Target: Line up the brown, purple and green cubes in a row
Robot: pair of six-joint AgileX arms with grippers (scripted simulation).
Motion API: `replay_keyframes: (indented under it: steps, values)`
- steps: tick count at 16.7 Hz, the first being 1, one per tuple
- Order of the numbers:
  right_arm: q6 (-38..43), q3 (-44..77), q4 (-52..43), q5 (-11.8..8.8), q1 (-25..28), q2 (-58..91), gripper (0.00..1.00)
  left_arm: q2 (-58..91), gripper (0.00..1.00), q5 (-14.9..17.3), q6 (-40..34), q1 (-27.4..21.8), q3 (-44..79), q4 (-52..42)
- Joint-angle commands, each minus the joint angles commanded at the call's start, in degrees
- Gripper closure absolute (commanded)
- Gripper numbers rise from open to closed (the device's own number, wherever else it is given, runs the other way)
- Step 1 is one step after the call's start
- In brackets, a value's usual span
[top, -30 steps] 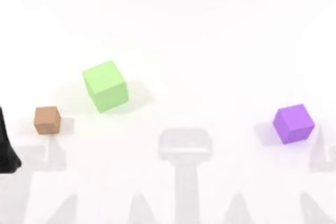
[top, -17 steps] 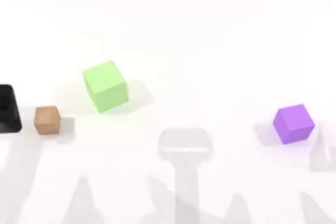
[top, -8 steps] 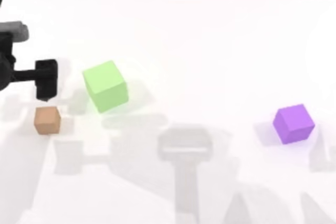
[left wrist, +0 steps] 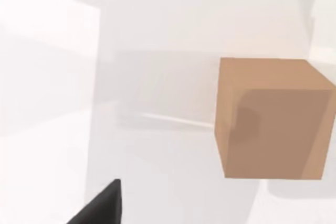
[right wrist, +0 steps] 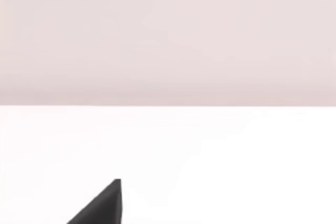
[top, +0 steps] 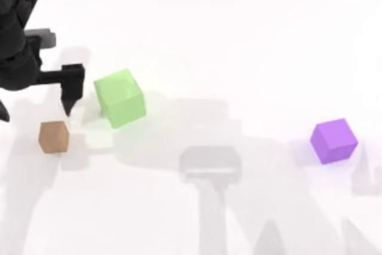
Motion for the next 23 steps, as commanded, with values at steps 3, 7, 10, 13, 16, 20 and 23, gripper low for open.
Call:
replay_keyframes:
  steps: [3,7,10,13,16,20,23]
  values:
    - [0.0,0.0,0.0,0.0,0.0,0.0,0.0,0.18,0.0,0.0,-0.02,-0.01,0.16,-0.09]
    - [0.0,0.0,0.0,0.0,0.0,0.0,0.0,0.43,0.0,0.0,0.11,0.23,-0.68,0.96]
    - [0.0,0.0,0.0,0.0,0.0,0.0,0.0,2.76,0.0,0.02,0.2,0.15,-3.98,6.65]
    - [0.0,0.0,0.0,0.0,0.0,0.0,0.0,5.91,0.0,0.04,0.2,0.13,-8.2,14.51]
    - [0.0,0.0,0.0,0.0,0.0,0.0,0.0,7.9,0.0,0.05,0.2,0.11,-10.6,18.44]
    - [0.0,0.0,0.0,0.0,0.0,0.0,0.0,7.98,0.0,0.05,0.2,0.1,-10.69,18.56]
    - [0.0,0.0,0.0,0.0,0.0,0.0,0.0,7.98,0.23,0.05,0.2,0.1,-10.69,18.56]
